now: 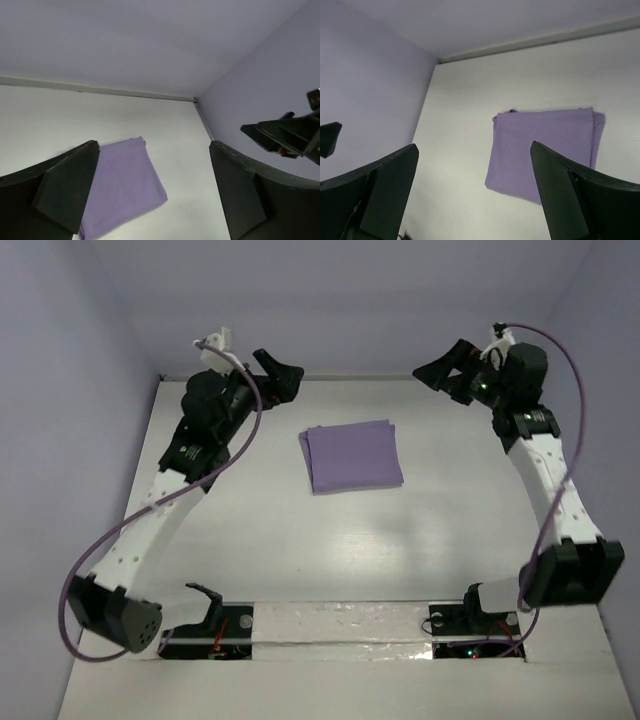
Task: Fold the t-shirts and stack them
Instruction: Smooth out wrinkles on the folded tshirt
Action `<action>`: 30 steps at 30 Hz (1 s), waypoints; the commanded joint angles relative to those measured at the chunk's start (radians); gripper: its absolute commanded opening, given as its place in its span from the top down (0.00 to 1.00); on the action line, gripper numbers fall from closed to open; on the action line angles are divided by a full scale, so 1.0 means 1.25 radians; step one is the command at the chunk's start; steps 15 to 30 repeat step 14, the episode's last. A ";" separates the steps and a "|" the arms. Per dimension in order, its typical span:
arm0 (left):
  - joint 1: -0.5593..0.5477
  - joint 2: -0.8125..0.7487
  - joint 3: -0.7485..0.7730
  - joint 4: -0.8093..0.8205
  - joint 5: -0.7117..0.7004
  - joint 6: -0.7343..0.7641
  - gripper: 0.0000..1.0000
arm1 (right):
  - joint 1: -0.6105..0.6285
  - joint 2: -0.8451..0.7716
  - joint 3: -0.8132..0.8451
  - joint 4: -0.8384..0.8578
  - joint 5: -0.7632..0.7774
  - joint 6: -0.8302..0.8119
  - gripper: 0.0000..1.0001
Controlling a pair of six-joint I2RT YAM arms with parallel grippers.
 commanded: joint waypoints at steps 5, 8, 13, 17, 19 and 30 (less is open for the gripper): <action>0.001 -0.218 -0.149 -0.118 -0.121 -0.066 0.02 | -0.004 -0.359 -0.223 -0.015 0.289 -0.077 0.00; 0.001 -0.279 -0.178 -0.145 -0.140 -0.050 0.01 | -0.004 -0.421 -0.282 -0.035 0.392 -0.093 0.00; 0.008 -0.284 -0.202 -0.110 -0.107 -0.034 0.01 | -0.004 -0.391 -0.283 -0.035 0.314 -0.071 0.00; 0.008 -0.278 -0.194 -0.112 -0.098 -0.027 0.01 | -0.004 -0.385 -0.276 -0.037 0.301 -0.069 0.00; 0.008 -0.278 -0.194 -0.112 -0.098 -0.027 0.01 | -0.004 -0.385 -0.276 -0.037 0.301 -0.069 0.00; 0.008 -0.278 -0.194 -0.112 -0.098 -0.027 0.01 | -0.004 -0.385 -0.276 -0.037 0.301 -0.069 0.00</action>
